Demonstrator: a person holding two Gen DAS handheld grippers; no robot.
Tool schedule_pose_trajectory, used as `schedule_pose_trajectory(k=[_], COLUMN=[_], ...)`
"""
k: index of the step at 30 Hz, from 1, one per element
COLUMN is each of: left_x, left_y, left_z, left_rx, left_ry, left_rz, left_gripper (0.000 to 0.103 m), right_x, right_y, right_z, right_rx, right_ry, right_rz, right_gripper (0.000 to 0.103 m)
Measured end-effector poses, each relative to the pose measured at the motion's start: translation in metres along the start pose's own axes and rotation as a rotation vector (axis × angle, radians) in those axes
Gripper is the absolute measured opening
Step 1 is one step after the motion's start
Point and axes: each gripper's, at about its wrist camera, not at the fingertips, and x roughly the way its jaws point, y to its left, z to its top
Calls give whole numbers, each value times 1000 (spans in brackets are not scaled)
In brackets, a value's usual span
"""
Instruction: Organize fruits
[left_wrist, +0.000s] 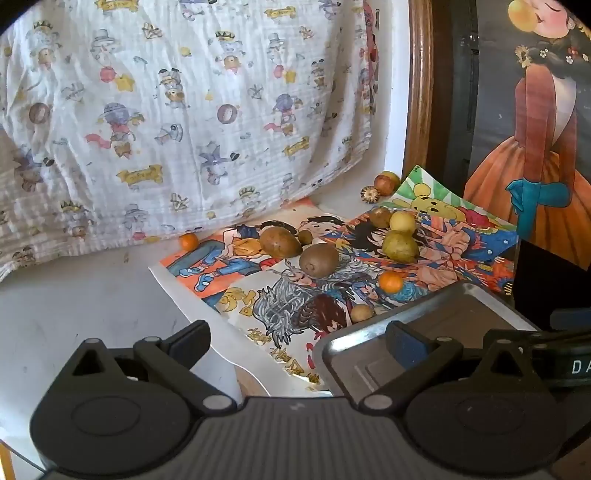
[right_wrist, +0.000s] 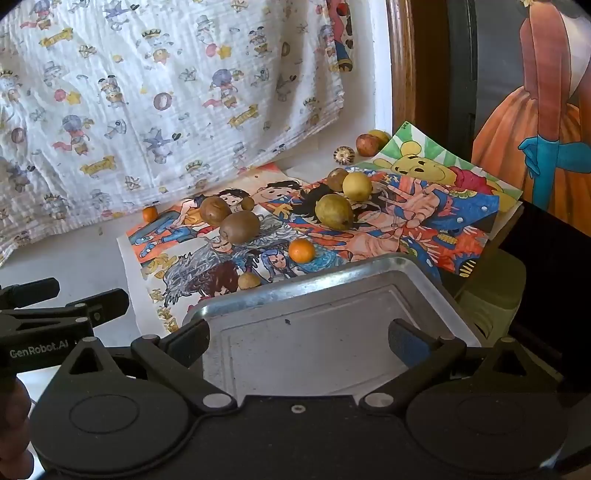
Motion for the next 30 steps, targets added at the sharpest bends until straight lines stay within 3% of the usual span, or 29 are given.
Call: schedule_pose_trajectory(k=[30], left_x=[-2], left_y=[7], left_z=[-1], left_rx=[6], left_ry=[-2], left_rz=[8], left_gripper=[103], right_x=[-1], right_y=[1], right_z=[0], right_rx=[1], right_ry=[-7], right_rz=[6], right_gripper=[103])
